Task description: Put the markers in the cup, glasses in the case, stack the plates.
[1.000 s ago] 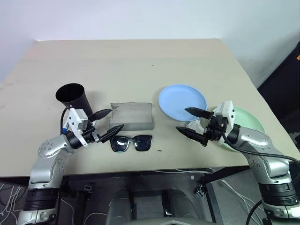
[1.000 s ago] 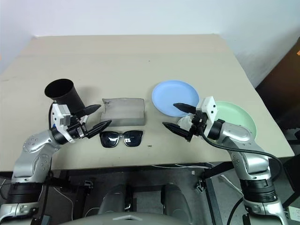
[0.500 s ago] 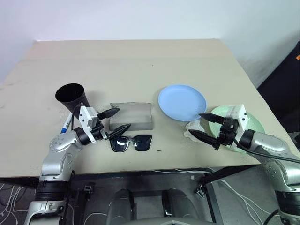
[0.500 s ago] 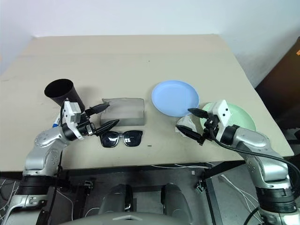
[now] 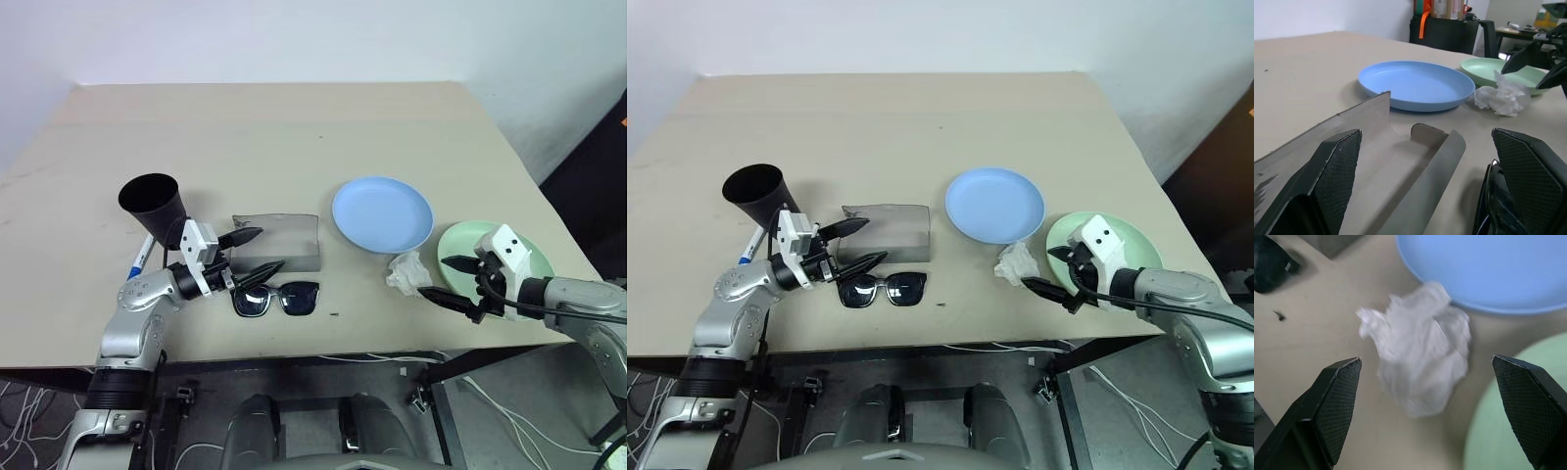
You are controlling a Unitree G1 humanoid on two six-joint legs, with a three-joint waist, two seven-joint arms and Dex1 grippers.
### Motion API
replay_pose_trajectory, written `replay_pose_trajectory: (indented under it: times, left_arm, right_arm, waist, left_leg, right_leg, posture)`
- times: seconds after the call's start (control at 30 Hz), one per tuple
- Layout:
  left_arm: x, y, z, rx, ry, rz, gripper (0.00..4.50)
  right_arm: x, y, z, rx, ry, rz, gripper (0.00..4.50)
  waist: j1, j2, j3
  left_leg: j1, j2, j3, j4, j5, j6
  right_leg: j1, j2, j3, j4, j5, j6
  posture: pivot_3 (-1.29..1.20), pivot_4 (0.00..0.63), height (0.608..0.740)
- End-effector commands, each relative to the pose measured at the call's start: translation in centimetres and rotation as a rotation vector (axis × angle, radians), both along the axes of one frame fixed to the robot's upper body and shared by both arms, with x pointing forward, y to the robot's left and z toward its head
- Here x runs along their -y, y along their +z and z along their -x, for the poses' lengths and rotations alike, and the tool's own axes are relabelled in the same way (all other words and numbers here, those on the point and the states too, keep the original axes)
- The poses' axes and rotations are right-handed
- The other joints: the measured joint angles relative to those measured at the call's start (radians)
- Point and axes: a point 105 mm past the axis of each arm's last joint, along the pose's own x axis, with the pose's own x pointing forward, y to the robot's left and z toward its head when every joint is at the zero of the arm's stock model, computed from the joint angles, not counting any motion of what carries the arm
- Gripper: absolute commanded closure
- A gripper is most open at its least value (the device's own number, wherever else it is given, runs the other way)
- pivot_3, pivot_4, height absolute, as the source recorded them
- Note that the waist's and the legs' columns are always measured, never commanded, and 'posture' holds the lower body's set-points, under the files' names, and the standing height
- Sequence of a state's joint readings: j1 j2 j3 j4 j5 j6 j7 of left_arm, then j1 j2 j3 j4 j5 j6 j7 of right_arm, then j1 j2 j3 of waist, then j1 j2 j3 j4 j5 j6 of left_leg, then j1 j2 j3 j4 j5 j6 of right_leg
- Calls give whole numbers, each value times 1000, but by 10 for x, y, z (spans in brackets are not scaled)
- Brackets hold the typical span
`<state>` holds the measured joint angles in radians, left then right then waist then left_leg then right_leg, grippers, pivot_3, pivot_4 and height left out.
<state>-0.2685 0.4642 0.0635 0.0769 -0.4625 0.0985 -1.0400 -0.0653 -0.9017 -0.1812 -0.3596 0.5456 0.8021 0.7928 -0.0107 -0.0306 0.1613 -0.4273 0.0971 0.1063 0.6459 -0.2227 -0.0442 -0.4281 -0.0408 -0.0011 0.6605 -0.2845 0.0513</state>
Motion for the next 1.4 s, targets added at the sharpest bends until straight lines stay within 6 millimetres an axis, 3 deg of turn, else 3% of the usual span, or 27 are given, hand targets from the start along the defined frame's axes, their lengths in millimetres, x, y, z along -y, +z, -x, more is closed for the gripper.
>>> replay_pose_trajectory:
  times: [0.03, 0.1, 0.3, 0.53, 0.63, 0.83, 1.0, 1.17, 1.4]
  left_arm:
    - [2, 8, -1, 38, -9, 2, 40]
    - [2, 7, -1, 36, -9, 1, 40]
    - [5, 6, -4, 34, -16, 8, 0]
    - [9, 6, -6, 43, -27, 16, 0]
    - [9, 6, -7, 45, -29, 17, 0]
    - [4, 10, -10, 54, -10, 27, 0]
    - [-2, 14, -11, 64, 14, 31, 0]
    - [-6, 16, -8, 73, 41, 27, 0]
    - [-10, 18, -4, 86, 72, 21, 0]
  right_arm:
    - [14, -1, 3, -10, -30, 76, 0]
    - [21, -14, 5, -45, -40, 157, 0]
    - [31, -17, 0, -29, -70, 231, 1993]
    - [38, -1, 0, 4, -85, 260, 4485]
    - [38, 11, 2, 21, -73, 288, 4485]
    - [25, 67, 1, 187, -28, 227, 4485]
    - [0, 101, -11, 353, 51, 188, 4485]
    - [-37, 91, -30, 416, 189, 158, 4485]
    - [-65, 56, -67, 401, 244, 201, 4485]
  waist:
    - [0, 0, 0]
    - [-1, 0, 0]
    - [-2, 0, 0]
    - [-2, 0, 0]
    - [-6, -1, 0]
    - [-4, 0, 0]
    - [-3, 0, 1]
    - [-7, 0, 1]
    - [-3, 0, 1]
  left_leg:
    - [0, 0, 0, 0, 0, 0]
    - [0, 0, 0, 0, 0, 0]
    - [0, 0, 0, 0, 0, 0]
    - [0, 0, 0, 1, 0, 0]
    - [1, 0, 0, 3, 0, 1]
    - [0, 0, -1, 2, 0, 1]
    - [0, 0, -1, 1, 0, 1]
    - [0, 0, 0, 1, 0, 1]
    - [-1, -1, 0, 2, 0, 1]
  right_leg:
    - [0, 0, 0, 0, 0, 0]
    - [0, 0, 0, 0, 0, 0]
    - [0, 0, 0, 0, 0, 0]
    - [0, 0, 0, 0, 0, 0]
    - [1, 0, 0, 0, 1, 1]
    - [1, 1, 0, 0, 1, 2]
    - [0, 1, 1, 0, 1, 2]
    - [0, 1, 1, 0, 1, 2]
    - [0, 0, 1, 0, 1, 2]
  posture:
    - [0, 150, 726]
    - [0, 150, 726]
    - [0, 150, 726]
    - [0, 150, 726]
    - [0, 150, 726]
    - [0, 150, 726]
    - [0, 150, 726]
    - [0, 150, 726]
    - [0, 150, 726]
